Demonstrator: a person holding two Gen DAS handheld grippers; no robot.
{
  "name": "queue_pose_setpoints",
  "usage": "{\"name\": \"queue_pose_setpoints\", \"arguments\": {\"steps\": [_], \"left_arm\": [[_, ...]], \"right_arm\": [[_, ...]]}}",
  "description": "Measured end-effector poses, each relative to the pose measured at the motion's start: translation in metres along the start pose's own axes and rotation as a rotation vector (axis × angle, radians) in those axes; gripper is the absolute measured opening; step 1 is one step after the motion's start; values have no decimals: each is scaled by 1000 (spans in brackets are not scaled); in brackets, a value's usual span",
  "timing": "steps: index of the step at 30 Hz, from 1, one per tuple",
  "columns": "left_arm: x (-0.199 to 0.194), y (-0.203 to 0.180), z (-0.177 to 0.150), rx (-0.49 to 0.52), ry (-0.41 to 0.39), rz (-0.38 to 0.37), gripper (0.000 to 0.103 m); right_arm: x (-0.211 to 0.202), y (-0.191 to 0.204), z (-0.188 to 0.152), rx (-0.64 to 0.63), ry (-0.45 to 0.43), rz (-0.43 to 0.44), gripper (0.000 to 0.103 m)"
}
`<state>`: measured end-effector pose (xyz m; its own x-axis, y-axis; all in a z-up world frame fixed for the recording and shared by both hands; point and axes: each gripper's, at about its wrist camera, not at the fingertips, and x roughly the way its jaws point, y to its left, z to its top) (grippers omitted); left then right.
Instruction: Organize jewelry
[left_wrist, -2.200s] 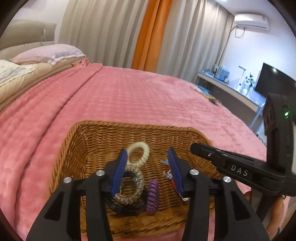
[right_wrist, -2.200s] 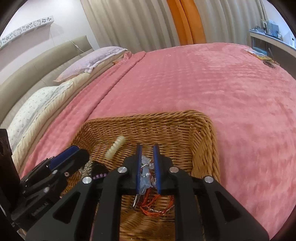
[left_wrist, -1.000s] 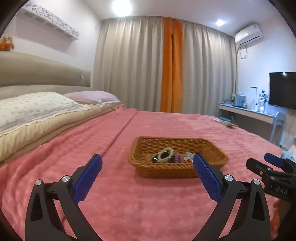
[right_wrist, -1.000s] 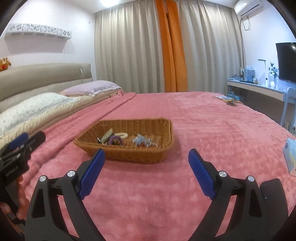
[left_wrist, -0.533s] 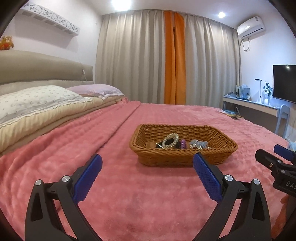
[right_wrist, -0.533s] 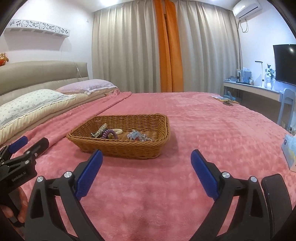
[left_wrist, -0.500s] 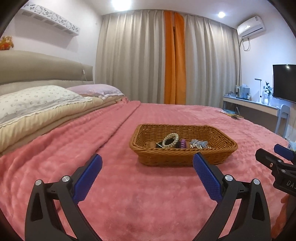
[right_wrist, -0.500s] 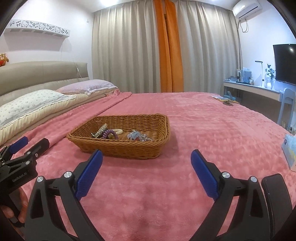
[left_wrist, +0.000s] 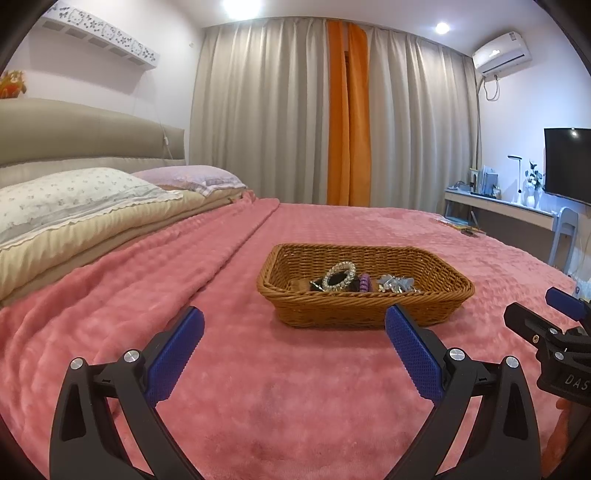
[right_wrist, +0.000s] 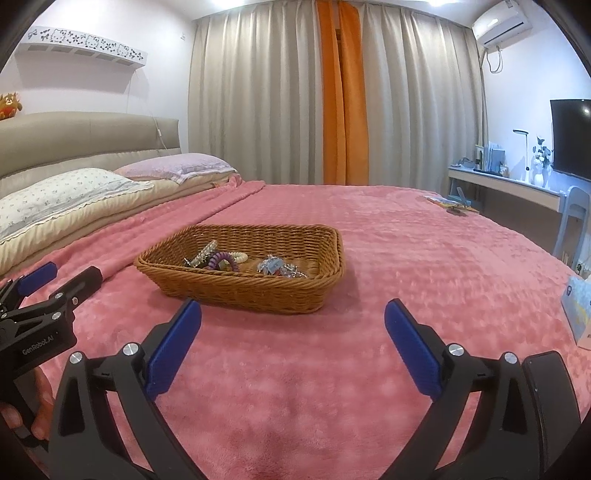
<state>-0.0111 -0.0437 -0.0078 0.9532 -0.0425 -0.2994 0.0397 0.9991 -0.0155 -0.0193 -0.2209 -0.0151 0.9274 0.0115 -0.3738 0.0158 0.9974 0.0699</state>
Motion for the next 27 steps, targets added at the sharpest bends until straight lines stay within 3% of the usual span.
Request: {"name": "queue_pose_setpoints", "arguments": {"steps": [27], "left_arm": [[4, -3, -2, 4, 22, -5, 95]], "right_arm": [[6, -4, -2, 23, 31, 7, 95]]}}
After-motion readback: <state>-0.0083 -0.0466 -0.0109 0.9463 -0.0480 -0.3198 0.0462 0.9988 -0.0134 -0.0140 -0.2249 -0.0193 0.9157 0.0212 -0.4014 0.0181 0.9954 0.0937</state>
